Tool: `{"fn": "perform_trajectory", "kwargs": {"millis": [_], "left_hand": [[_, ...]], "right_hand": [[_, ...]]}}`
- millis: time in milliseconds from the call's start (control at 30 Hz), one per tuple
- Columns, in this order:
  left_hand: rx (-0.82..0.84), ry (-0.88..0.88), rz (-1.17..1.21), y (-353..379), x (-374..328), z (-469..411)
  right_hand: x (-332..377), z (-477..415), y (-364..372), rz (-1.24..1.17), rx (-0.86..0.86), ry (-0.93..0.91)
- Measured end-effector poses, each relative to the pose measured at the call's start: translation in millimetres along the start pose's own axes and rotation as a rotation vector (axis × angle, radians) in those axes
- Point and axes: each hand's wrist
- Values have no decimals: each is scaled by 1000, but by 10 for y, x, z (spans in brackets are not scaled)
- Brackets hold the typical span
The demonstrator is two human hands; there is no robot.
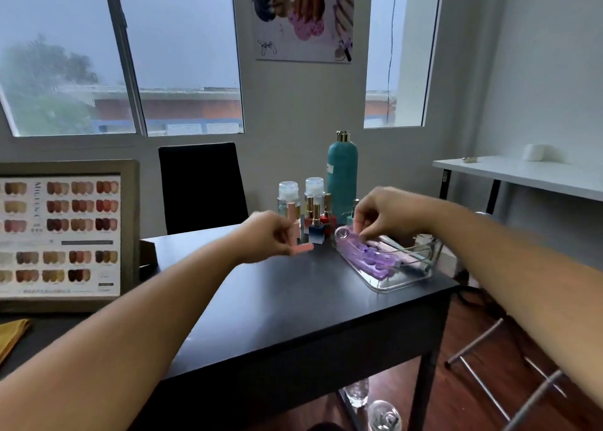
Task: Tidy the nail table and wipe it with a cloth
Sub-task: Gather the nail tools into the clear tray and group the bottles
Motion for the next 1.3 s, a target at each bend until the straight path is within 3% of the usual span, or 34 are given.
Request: {"fn": "perform_trajectory", "kwargs": {"millis": [100,333,600,833,1133,1300], "left_hand": [[-110,31,49,-5,-187,-298],[-95,94,65,349,-632,-844],[140,106,20,554,-739,-982],[308,106,60,504,-746,-1031],[161,108,101,403,-682,-952],[52,67,88,163,-619,-810]], "right_hand": [[-271,9,-205,9,-50,67],[-656,-55,-139,53,6,167],[-743,-206,-5,103,196,173],[-759,-205,-21,73,216,193],[-688,-137,-118,15,-3,163],[-545,-91,-181,-46,-44,120]]}}
Point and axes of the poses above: each hand's wrist, its own z-axis away from the middle knuckle, its own y-axis out of the palm, x = y × z, and after that the axes turned 12 degrees about y, right-handed
